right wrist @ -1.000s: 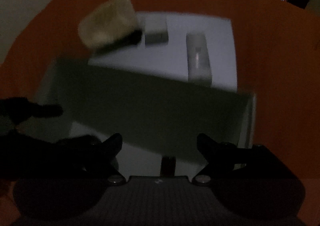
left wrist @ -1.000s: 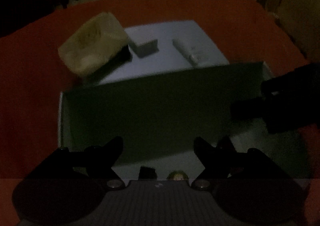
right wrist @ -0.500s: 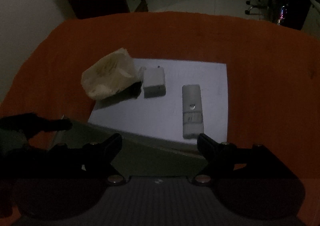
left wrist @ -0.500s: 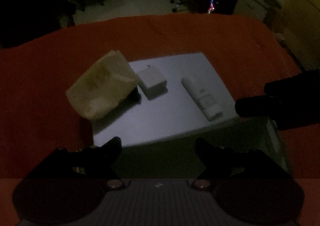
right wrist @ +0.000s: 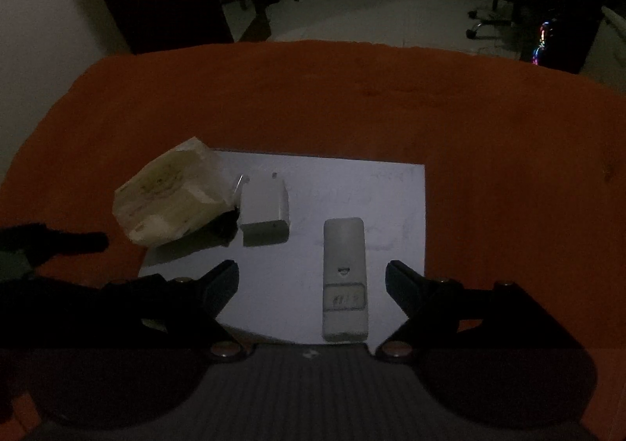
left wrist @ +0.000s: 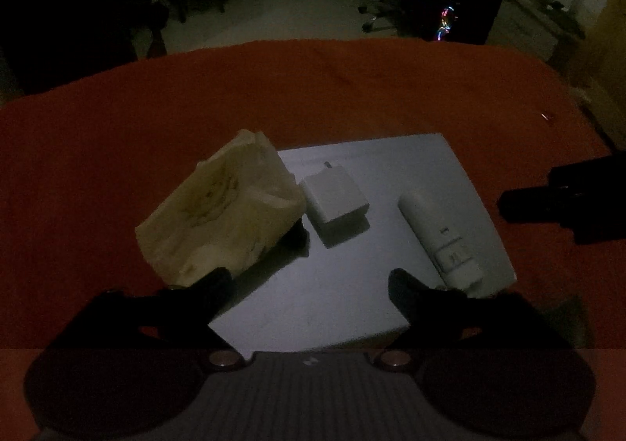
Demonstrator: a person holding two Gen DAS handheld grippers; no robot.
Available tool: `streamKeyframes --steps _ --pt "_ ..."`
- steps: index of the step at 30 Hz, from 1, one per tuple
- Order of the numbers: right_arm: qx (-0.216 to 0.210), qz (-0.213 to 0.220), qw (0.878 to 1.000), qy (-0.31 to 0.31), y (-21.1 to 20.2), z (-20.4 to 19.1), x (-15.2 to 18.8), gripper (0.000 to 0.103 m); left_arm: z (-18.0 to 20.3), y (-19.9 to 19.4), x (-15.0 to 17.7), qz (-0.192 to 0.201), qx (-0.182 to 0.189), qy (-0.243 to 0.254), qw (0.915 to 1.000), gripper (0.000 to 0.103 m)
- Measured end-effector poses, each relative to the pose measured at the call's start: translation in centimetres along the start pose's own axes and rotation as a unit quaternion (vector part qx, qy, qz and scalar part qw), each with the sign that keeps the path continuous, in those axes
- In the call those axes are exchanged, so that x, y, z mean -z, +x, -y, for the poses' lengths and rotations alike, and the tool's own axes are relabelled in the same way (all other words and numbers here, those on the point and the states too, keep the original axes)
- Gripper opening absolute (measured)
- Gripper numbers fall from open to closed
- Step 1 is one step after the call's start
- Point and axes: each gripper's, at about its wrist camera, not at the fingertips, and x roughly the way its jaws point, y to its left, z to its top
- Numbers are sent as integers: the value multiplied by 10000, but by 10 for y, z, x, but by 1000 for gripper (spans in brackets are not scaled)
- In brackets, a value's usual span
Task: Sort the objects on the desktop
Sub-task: 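Move the right tool to the white labelled device while the left tool approaches the white charger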
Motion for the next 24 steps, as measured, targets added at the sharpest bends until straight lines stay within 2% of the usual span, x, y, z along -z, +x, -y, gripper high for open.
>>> streamKeyframes --steps 12,18,24 --pt "6 9 9999 119 38 23 -15 85 12 53 -10 -203 75 -24 9998 87" --pt "114 -170 9997 143 65 32 -14 85 13 73 -15 -263 55 -149 9995 87" --pt "269 -443 9984 217 94 42 0 85 18 90 -21 -326 25 -136 9994 87"
